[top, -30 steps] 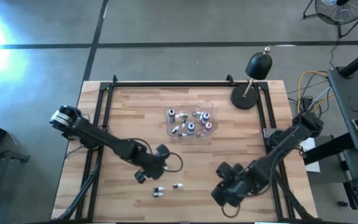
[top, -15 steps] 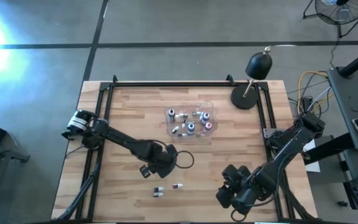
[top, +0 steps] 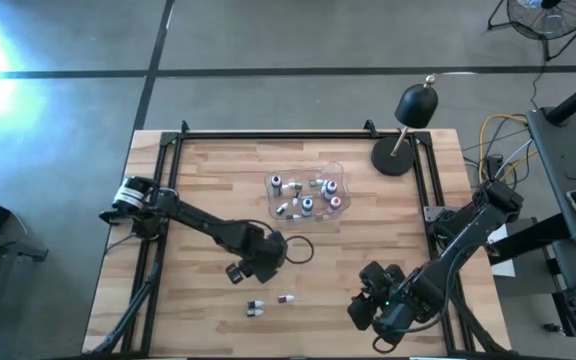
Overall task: Pick & Place food coloring
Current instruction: Put the small green food coloring bottle into the transparent bin
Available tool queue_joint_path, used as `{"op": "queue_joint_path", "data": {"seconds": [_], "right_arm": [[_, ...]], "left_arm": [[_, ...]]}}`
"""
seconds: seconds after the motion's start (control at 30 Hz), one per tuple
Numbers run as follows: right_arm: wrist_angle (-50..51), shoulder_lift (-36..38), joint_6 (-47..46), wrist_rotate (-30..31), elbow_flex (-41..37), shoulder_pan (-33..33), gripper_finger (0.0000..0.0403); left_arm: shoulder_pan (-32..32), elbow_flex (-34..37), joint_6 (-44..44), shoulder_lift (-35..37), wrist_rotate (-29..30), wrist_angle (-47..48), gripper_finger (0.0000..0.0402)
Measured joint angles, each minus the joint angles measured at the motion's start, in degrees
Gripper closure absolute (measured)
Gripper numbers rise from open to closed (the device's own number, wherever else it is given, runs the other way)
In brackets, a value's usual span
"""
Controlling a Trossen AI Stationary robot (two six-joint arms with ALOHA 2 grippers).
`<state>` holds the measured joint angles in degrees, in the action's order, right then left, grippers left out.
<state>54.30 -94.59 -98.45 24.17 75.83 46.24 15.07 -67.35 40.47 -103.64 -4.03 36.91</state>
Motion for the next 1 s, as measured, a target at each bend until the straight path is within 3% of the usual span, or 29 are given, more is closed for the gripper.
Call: {"op": "queue_joint_path", "data": {"seconds": [0.3,0.67,1.0], "right_arm": [[0.4,0.0,-0.2,0.0,-0.2,0.0,0.0216],[1.0,0.0,-0.6,0.0,-0.3,0.0,0.0216],[1.3,0.0,-1.0,0.0,-0.6,0.0,0.0216]], "left_arm": [[-0.2,-0.2,-0.4,-2.5,0.0,-1.9,0.0243],[-0.2,-0.6,-1.6,-2.7,-0.1,-1.4,0.0323],[-0.9,-3.0,-9.5,-1.0,2.0,-0.7,0.0334]]}}
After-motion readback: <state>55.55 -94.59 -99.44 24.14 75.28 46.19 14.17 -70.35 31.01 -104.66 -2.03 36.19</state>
